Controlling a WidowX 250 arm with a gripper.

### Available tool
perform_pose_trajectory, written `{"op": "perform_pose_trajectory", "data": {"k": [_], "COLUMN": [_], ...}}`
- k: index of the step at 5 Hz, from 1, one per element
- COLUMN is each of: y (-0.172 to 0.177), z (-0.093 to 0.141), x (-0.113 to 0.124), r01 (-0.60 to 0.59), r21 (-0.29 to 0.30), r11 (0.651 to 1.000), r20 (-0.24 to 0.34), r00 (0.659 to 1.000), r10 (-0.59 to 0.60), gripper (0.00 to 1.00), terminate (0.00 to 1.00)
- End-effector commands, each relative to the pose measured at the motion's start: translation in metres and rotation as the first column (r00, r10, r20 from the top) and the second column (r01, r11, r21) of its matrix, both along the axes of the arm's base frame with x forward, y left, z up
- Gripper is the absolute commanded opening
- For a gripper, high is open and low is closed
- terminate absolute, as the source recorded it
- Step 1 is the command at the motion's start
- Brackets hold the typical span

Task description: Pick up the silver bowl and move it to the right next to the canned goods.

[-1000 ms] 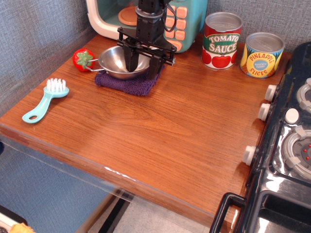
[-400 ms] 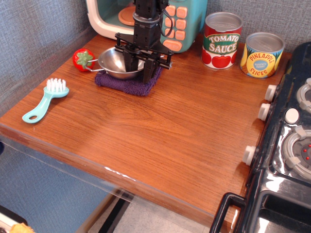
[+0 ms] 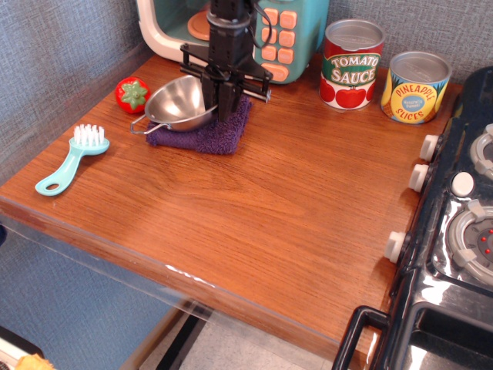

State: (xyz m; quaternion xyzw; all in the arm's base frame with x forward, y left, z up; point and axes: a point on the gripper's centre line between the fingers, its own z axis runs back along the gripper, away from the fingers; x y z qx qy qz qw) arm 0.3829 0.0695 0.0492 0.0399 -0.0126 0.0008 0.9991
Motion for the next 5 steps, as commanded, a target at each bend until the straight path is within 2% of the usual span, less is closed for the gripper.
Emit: {"op": "perform_pose_trajectory", "data": {"k": [1,2,3,4,5], "y": [-0.044,-0.072,-0.088,-0.097,-0.105], "z": [0.07,0.068,0.045,0.03,0.021], "x": [0.01,0.012,0.01,0.009,0.002], "r01": [0.289,0.443,0.569,0.63,0.71], "r21": [0.014,0.009,-0.068,-0.099,-0.133], "r11": [0.957,0.897,0.819,0.771,0.691], "r20": [0.191,0.185,0.123,0.091,0.068], "r00": [0.939,0.88,0.82,0.777,0.702], "r10": [-0.286,-0.437,-0.559,-0.623,-0.709], "gripper": [0.0,0.0,0.0,0.0,0.0], "terminate": [0.0,0.0,0.0,0.0,0.0]}}
